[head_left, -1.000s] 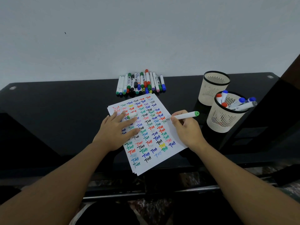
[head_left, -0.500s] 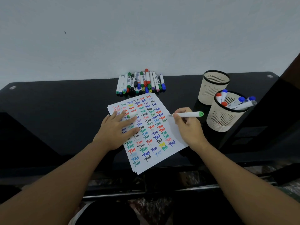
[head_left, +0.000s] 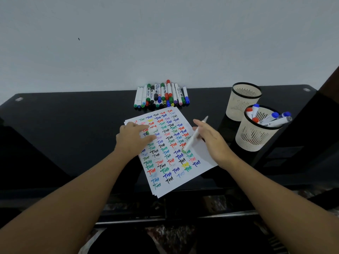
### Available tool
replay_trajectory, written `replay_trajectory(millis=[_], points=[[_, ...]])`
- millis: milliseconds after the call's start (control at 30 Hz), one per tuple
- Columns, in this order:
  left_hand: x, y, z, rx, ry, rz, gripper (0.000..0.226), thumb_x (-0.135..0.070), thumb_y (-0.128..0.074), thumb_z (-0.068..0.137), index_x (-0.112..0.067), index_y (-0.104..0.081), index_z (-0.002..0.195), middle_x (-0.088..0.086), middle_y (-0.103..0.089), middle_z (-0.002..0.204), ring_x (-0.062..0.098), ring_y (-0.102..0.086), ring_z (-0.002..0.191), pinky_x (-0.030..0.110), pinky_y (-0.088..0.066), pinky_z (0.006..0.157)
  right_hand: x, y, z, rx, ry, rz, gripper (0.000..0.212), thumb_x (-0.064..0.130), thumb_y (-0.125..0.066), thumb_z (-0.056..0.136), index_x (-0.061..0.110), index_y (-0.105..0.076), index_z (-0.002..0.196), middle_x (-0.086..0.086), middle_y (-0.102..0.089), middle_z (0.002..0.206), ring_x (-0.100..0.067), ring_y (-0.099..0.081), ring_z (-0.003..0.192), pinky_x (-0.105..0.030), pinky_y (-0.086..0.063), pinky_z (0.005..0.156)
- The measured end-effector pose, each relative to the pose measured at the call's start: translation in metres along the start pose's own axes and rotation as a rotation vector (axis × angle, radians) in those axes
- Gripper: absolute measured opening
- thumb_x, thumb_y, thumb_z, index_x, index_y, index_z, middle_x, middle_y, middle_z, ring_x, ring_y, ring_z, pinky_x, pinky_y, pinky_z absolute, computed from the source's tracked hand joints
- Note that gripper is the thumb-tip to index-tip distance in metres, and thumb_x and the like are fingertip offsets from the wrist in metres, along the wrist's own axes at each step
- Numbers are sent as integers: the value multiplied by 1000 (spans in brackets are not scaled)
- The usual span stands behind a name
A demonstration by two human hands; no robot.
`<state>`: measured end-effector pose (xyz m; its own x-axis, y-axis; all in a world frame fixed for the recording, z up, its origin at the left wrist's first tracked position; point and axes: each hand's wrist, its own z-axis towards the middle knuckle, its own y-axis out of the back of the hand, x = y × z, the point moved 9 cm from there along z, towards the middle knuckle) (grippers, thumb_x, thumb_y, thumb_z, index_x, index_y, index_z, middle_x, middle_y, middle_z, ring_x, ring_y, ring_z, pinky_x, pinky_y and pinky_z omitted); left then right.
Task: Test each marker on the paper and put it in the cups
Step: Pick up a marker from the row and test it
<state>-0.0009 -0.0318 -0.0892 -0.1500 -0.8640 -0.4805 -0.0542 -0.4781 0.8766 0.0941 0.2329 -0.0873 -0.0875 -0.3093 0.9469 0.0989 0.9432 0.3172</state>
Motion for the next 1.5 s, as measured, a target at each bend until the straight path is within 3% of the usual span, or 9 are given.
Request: replay_trajectory(millis=[67,167,233,333,467,867,1133,1367,1500], points=[[-1,2,-4,-91,27,-35,41,-58,-64,92,-42,-66,129,-2,-53,134,24,-39,131,48,-35,108,9,4,1,-52,25,-44,35,40,-50,109,35,-59,142,20,-62,129,6,-58,114,-12,-40,88],[-6,2,-10,-180,-32,-25,29,-47,-60,98,-41,-68,125,-4,-58,124,22,-45,122,45,-36,104,16,5,6,-80,53,-41,24,24,-54,108,34,-62,129,14,-66,120,5,-63,104,-15,-49,86],[-9,3,-12,-211,-102,-78,25,-36,-61,100,-34,-69,123,-4,-64,120,21,-54,115,45,-41,103,25,0,9,-33,53,-46,35,22,-56,108,37,-48,138,6,-70,114,-3,-67,101,-16,-49,79],[-14,7,-18,-262,-182,-215,23,-23,-63,100,-21,-69,122,-2,-68,118,13,-62,103,40,-52,96,38,-13,15,56,78,-377,57,32,-60,106,35,-29,154,11,-68,114,-12,-66,101,-29,-51,85],[-18,7,-22,-266,-228,-222,23,-19,-61,101,-19,-66,124,-3,-69,119,11,-64,100,30,-53,86,51,-29,26,87,212,-817,30,36,-55,107,32,-58,136,3,-70,118,-16,-65,94,-45,-57,84],[-29,4,-26,-255,-318,-92,26,-25,-57,103,-24,-63,129,-2,-69,126,21,-62,115,48,-49,99,47,-40,36,137,266,-913,33,38,-52,108,40,-55,141,3,-66,116,-15,-62,93,-45,-58,81],[-42,2,-35,-268,-441,-6,28,-19,-62,101,-18,-64,130,1,-70,124,25,-63,111,40,-47,95,57,-56,31,172,356,-983,35,38,-55,107,38,-52,141,6,-71,115,-17,-65,91,-44,-57,80],[-43,-2,-38,-183,-402,-57,40,-33,-58,103,-24,-49,140,-4,-68,129,23,-61,119,36,-48,92,56,-69,25,243,374,-889,60,31,-53,106,39,-21,157,7,-69,116,-17,-65,85,-47,-58,74],[-41,-3,-37,-141,-363,-110,54,-36,-55,104,-34,-30,152,-10,-62,140,20,-59,123,34,-47,94,55,-71,24,220,400,-859,58,30,-47,107,39,-21,158,4,-65,121,-15,-61,79,-45,-55,69]])
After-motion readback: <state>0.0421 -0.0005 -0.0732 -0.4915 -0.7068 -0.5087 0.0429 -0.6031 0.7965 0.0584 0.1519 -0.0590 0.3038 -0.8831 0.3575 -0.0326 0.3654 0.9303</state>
